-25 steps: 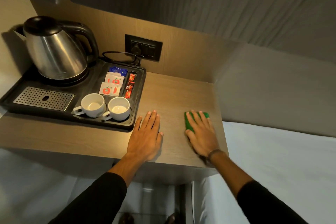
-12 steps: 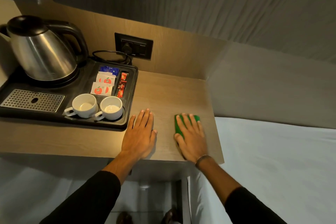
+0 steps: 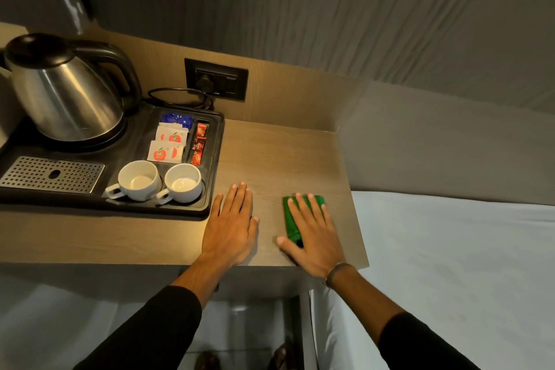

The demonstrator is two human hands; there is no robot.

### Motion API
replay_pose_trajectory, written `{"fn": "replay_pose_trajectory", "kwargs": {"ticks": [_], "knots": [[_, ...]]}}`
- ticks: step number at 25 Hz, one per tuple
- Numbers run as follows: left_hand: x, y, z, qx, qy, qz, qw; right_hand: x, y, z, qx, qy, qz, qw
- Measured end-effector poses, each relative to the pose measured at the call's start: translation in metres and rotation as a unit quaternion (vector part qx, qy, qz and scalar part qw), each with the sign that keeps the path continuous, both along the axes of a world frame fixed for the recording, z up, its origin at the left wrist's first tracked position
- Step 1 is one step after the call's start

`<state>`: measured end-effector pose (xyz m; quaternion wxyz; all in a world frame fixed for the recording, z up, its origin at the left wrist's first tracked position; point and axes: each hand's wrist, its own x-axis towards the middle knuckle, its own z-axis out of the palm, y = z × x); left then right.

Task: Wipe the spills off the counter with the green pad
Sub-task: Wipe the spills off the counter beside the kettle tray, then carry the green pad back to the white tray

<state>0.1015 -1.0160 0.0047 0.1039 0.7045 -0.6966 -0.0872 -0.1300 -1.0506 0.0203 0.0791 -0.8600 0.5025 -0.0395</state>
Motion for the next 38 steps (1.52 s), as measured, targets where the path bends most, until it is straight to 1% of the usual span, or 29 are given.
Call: {"fn": "replay_pose_trajectory", "kwargs": {"ticks": [3, 5, 8, 10, 12, 16, 18, 21, 23, 25, 27, 29, 32, 35, 38], "knots": [[0.001, -0.002, 0.0, 0.001, 0.006, -0.001, 1.0, -0.017, 0.021, -0.008, -0.019, 0.014, 0.06, 0.998], [0.0, -0.001, 0.0, -0.001, 0.01, -0.001, 1.0, -0.024, 0.032, -0.009, -0.011, 0.025, 0.064, 0.998], [0.0, 0.0, 0.001, 0.013, 0.01, -0.003, 1.0, -0.026, 0.05, -0.008, -0.004, 0.1, 0.074, 0.992], [-0.001, 0.007, 0.002, 0.017, 0.01, -0.001, 1.0, -0.027, 0.062, -0.006, -0.023, 0.119, 0.076, 0.99], [-0.006, 0.026, 0.005, 0.022, 0.017, 0.015, 1.0, -0.031, 0.071, 0.0, -0.032, 0.11, 0.08, 0.99], [-0.016, 0.095, 0.007, 0.008, 0.011, 0.067, 0.998, -0.029, 0.095, 0.02, -0.035, 0.039, 0.115, 0.992], [-0.022, 0.134, 0.009, 0.006, 0.0, 0.105, 0.995, -0.021, 0.11, 0.029, -0.037, 0.011, 0.159, 0.987], [-0.031, 0.209, 0.011, 0.014, -0.016, 0.191, 0.981, -0.003, 0.138, 0.042, -0.034, 0.01, 0.243, 0.969], [-0.035, 0.271, 0.011, 0.03, -0.008, 0.259, 0.965, 0.013, 0.167, 0.044, -0.036, 0.008, 0.294, 0.955], [-0.038, 0.326, 0.009, 0.03, -0.025, 0.315, 0.948, 0.029, 0.196, 0.043, -0.036, -0.001, 0.333, 0.942], [-0.046, 0.392, 0.011, 0.05, -0.023, 0.382, 0.922, 0.045, 0.236, 0.04, -0.013, -0.004, 0.383, 0.923], [-0.056, 0.46, 0.01, 0.072, -0.027, 0.448, 0.891, 0.063, 0.283, 0.038, 0.026, 0.006, 0.431, 0.902], [-0.069, 0.558, 0.011, 0.081, -0.034, 0.542, 0.836, 0.09, 0.361, 0.035, 0.038, 0.007, 0.509, 0.86], [-0.086, 0.641, 0.015, 0.091, -0.041, 0.597, 0.796, 0.109, 0.435, 0.03, 0.054, -0.007, 0.557, 0.829], [-0.102, 0.724, 0.021, 0.103, -0.038, 0.646, 0.755, 0.123, 0.521, 0.029, 0.067, -0.001, 0.605, 0.793]]}}
